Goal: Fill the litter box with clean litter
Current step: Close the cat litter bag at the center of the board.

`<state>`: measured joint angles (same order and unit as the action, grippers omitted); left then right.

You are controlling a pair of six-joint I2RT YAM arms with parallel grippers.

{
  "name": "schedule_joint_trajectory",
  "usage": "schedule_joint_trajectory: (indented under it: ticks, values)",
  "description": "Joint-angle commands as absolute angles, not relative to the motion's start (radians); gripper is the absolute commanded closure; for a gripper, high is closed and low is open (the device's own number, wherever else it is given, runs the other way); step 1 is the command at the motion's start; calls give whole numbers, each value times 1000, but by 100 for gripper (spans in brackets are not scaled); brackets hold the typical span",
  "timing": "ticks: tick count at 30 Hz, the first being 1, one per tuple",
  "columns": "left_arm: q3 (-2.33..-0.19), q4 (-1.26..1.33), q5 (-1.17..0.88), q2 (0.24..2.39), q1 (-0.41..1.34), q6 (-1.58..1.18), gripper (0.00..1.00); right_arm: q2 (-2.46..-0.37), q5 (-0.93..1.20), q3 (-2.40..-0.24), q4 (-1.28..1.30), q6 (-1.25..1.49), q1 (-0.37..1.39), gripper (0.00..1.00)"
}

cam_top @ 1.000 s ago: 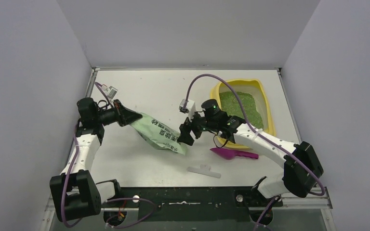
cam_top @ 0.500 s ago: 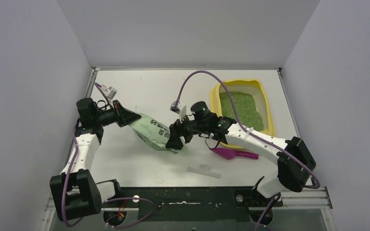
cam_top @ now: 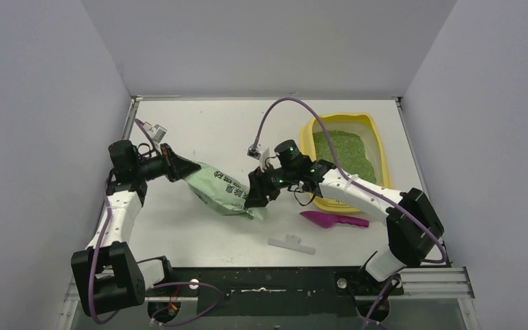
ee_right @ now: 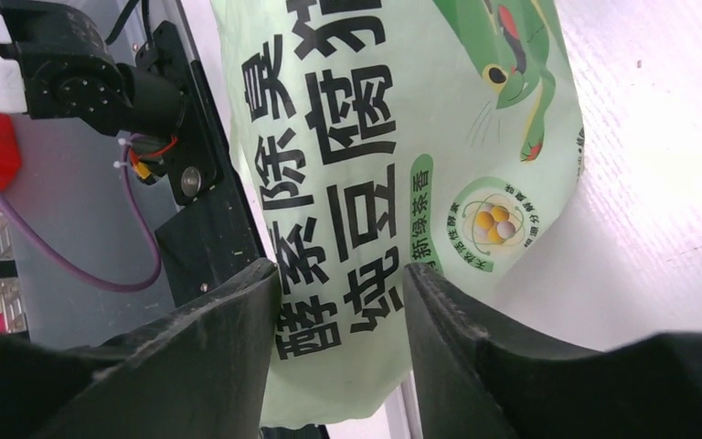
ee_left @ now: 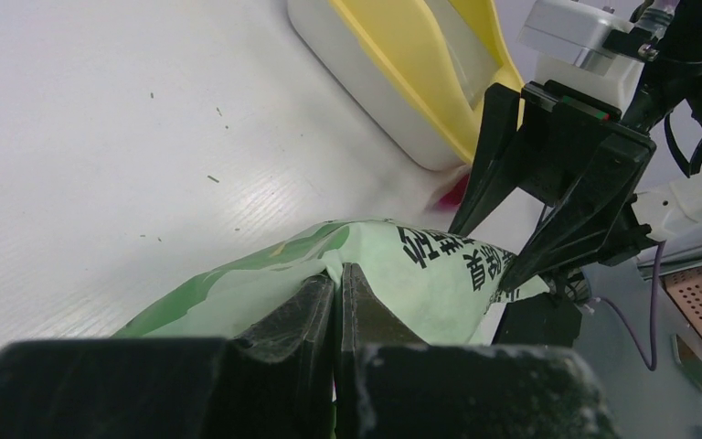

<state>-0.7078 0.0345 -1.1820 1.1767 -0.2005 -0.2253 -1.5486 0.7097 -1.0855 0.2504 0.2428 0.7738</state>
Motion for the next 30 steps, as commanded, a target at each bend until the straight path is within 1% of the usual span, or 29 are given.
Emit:
schedule_joint_trajectory:
  ticks: [1,2,5,7,8,10,11,12,14,17,18,19,20,21,22,25,27,30]
  values:
    - [-781,81,-1243,1148,-210,-198,100,-1562,747,-1138,292,201,779,57]
    - [-782,80,-1242,1145,-211,-198,100,-1560,710,-1140,301,200,779,61]
    - [-780,78,-1224,1139,-213,-199,100,-1551,617,-1163,336,190,779,88]
    - [-782,71,-1204,1127,-217,-202,81,-1534,581,-1181,350,186,782,100]
    - [-785,55,-1185,1115,-220,-195,73,-1523,573,-1191,358,182,784,100]
    - [-787,21,-1120,1077,-225,-167,64,-1501,566,-1210,384,166,790,100]
    - [-791,-31,-1085,1049,-225,-138,57,-1491,568,-1221,407,150,795,100]
    - [-797,-67,-1055,1018,-225,-111,53,-1482,571,-1232,437,134,797,100]
    - [-806,-105,-1005,950,-225,-72,49,-1461,586,-1243,485,104,796,100]
    - [-803,-86,-998,845,-206,-60,37,-1433,602,-1249,537,59,795,100]
    - [-812,-86,-1015,825,-193,-59,36,-1429,600,-1253,553,44,795,100]
    - [-828,-100,-1043,820,-174,-53,35,-1427,598,-1257,567,32,797,100]
    - [-844,-115,-1056,826,-141,-41,32,-1427,594,-1260,576,19,796,100]
    - [-859,-140,-1042,830,-96,-12,26,-1428,592,-1263,583,12,796,100]
    - [-876,-191,-1011,834,-34,71,23,-1428,592,-1264,584,10,795,100]
    - [-964,-381,-938,889,140,289,18,-1424,587,-1258,567,-10,795,100]
    - [-1031,-514,-944,963,210,425,17,-1416,597,-1244,541,-24,795,100]
    - [-1107,-696,-943,1080,263,629,17,-1392,602,-1213,494,-35,793,100]
